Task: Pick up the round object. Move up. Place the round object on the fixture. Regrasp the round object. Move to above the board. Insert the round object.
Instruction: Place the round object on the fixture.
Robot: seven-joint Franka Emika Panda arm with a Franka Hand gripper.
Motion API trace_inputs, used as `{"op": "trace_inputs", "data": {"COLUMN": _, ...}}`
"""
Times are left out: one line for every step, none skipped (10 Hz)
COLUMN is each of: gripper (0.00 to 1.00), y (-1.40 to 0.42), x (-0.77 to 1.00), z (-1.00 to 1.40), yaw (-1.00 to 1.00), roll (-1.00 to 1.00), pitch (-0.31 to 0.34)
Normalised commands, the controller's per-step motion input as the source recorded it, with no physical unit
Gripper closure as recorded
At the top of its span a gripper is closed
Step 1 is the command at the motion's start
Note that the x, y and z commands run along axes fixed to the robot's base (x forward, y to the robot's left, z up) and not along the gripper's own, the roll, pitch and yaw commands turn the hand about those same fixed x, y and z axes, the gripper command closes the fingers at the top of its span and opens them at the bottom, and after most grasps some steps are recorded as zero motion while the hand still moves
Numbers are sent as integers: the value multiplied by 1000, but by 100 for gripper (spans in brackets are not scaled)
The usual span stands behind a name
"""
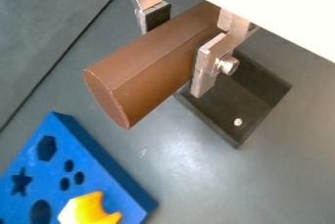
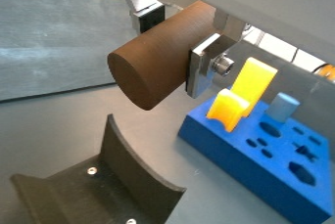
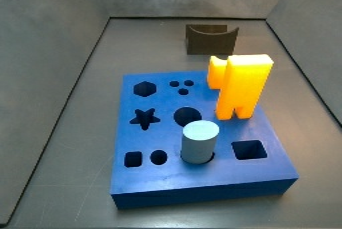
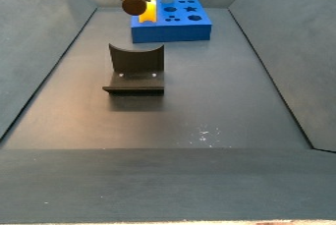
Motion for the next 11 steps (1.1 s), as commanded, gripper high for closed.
{"op": "trace_inputs", "data": {"gripper": 100, "y": 50, "x": 81, "z": -17, "yaw": -178, "roll": -900, "pitch": 109}}
{"op": "trace_inputs", "data": {"gripper": 100, "y": 52, "x": 80, "z": -23, "yaw": -144, "roll": -646, "pitch": 66}}
{"op": "trace_inputs", "data": {"gripper": 100, "y": 44, "x": 72, "z": -14, "yaw": -134, "roll": -489, "pitch": 39}}
{"op": "trace_inputs", "data": {"gripper": 100, "y": 42, "x": 69, "z": -13, "yaw": -122, "roll": -375, "pitch": 24}}
{"op": "trace_inputs", "data": {"gripper": 100, "y": 135, "x": 129, "z": -1000, "yaw": -35, "roll": -1000, "pitch": 268}}
{"op": "trace_inputs", "data": {"gripper": 100, "y": 137, "x": 133, "z": -1000, "yaw": -40, "roll": -1000, "pitch": 264}}
{"op": "trace_inputs", "data": {"gripper": 100, "y": 143, "x": 141, "z": -1000, "yaw": -79, "roll": -1000, "pitch": 293}}
{"op": "trace_inputs", "data": {"gripper": 100, "y": 139, "x": 151, "z": -1000, "yaw": -121, "roll": -1000, "pitch": 342}}
{"op": "trace_inputs", "data": {"gripper": 100, "y": 139, "x": 159, "z": -1000, "yaw": -186, "roll": -1000, "pitch": 369}}
{"op": "trace_inputs", "data": {"gripper": 100, "y": 146, "x": 166, "z": -1000, "yaw": -257, "roll": -1000, "pitch": 360}}
{"op": "trace_inputs", "data": {"gripper": 100, "y": 149, "x": 173, "z": -1000, "yaw": -238, "roll": -929, "pitch": 339}}
